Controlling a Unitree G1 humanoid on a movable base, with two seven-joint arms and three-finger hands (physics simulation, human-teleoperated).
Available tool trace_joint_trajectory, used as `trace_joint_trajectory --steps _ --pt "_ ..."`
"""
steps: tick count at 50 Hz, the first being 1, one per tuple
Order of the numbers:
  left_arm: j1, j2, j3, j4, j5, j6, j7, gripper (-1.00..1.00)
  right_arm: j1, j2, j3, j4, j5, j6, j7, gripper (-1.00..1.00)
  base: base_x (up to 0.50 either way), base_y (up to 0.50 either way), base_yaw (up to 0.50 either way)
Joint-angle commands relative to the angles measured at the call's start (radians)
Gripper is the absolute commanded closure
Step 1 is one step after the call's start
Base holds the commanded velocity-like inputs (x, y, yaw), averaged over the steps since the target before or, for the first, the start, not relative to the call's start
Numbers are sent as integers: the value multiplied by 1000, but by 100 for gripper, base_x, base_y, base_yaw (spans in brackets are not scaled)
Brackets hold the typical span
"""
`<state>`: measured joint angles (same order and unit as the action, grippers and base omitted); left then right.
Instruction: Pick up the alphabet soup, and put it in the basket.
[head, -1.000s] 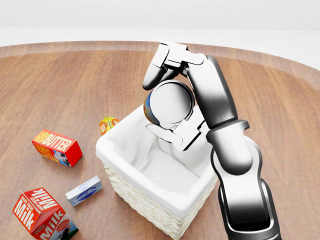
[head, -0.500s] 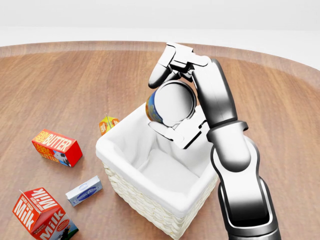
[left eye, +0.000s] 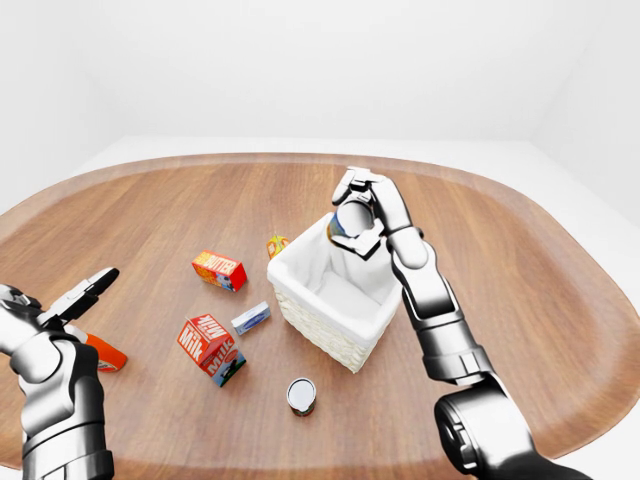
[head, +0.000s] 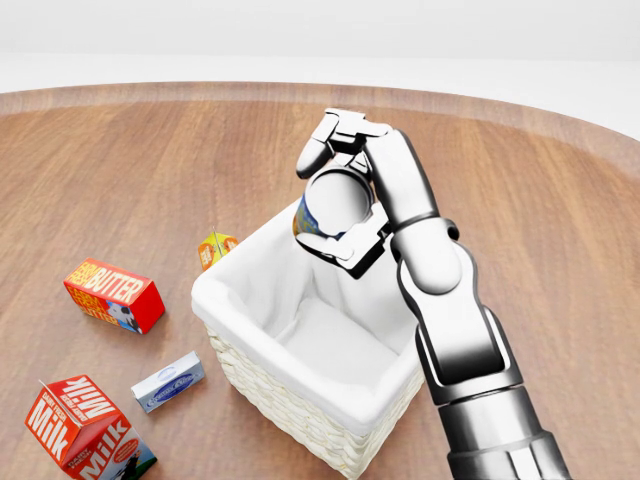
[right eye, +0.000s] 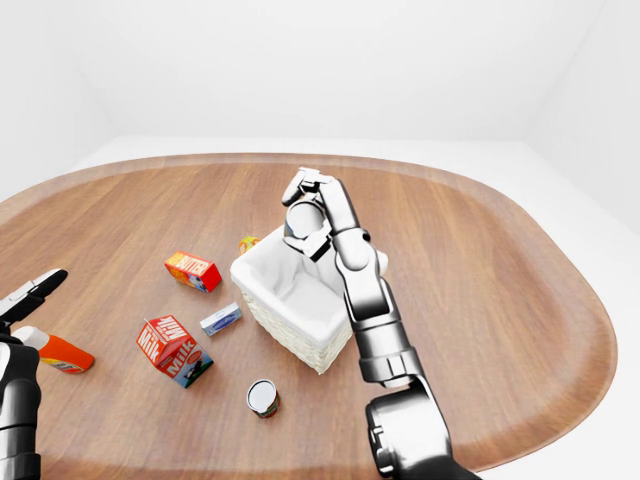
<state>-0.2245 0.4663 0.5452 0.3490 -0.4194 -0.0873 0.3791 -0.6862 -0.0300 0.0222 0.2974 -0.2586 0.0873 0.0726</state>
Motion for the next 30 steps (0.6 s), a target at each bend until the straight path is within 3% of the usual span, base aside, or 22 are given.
trace_joint_trajectory --steps 1,30 --pt "-1 1 -2 0 0 0 3 -100 -41 13 21 94 -31 0 -27 100 0 0 0" --pt "2 -1 1 -6 1 0 -1 -100 -108 7 -8 509 -25 0 -76 100 0 0 0"
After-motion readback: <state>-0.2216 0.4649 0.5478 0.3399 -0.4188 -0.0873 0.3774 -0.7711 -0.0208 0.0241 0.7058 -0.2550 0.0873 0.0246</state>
